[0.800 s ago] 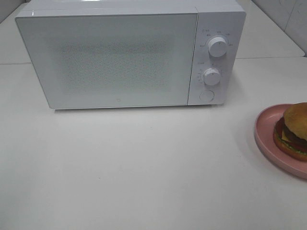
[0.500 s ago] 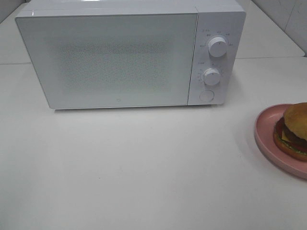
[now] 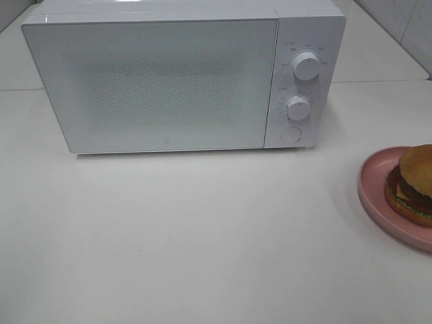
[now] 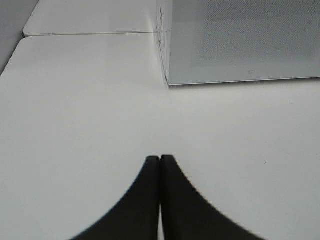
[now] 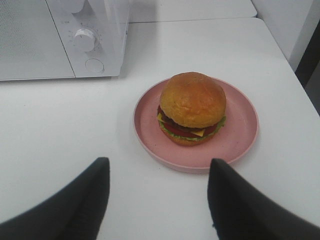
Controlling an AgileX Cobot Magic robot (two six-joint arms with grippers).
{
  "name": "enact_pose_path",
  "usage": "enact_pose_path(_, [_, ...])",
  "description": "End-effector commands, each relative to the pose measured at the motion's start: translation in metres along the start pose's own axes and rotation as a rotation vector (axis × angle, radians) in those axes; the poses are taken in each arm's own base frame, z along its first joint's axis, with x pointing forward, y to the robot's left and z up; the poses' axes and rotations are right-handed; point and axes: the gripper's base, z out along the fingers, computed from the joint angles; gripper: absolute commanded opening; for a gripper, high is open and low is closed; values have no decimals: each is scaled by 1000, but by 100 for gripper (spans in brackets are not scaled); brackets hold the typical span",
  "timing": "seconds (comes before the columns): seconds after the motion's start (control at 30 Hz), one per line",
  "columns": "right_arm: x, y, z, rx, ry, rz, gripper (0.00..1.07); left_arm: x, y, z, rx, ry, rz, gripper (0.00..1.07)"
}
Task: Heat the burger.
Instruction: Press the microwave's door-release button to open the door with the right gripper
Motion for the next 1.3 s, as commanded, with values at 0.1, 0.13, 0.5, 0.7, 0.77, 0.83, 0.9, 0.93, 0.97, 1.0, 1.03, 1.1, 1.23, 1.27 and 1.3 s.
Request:
enact_pose_path(0.1, [1, 0, -3, -4, -31, -6, 57, 1, 0, -2, 0, -26, -5, 0])
enact_pose_path(0.13, [1, 0, -3, -4, -31, -6, 57, 1, 0, -2, 0, -26, -5, 0])
enact_pose_path(0.5, [1, 0, -3, -4, -31, -6, 57, 1, 0, -2, 0, -26, -5, 0])
enact_pose_path(0.7, [1, 0, -3, -4, -31, -6, 57, 1, 0, -2, 0, -26, -5, 0])
enact_pose_path(0.77, [1, 0, -3, -5, -33, -7, 57, 1, 0, -2, 0, -26, -5, 0])
enact_pose_path(0.83, [-1, 0, -4, -6, -45, -6, 57, 1, 0, -2, 0, -26, -5, 0])
enact_pose_path(0.9, [-7, 0, -6, -8, -73, -6, 57, 1, 0, -2, 0, -26, -5, 0])
enact_pose_path(0.93, [-10, 0, -8, -7, -83, -7, 57, 1, 0, -2, 0, -26, -5, 0])
enact_pose_path(0.97, [-10, 0, -8, -7, -83, -7, 57, 1, 0, -2, 0, -26, -5, 0])
enact_pose_path(1.0, [-18, 1, -7, -7, -93, -9, 57, 1, 0, -2, 0, -26, -5, 0])
enact_pose_path(1.03, [-21, 1, -4, -7, -91, -10, 57, 1, 0, -2, 0, -26, -5, 0])
enact_pose_path(1.1, [-26, 2, 4, -7, -73, -10, 57, 1, 0, -2, 0, -26, -5, 0])
enact_pose_path(1.23, [-35, 3, 16, -7, -56, -12, 57, 1, 0, -2, 0, -26, -5, 0])
enact_pose_path(1.27, [-41, 3, 23, -8, -52, -13, 57, 1, 0, -2, 0, -26, -5, 0])
enact_pose_path(1.3, [-44, 4, 28, -8, -51, -13, 57, 1, 0, -2, 0, -26, -5, 0])
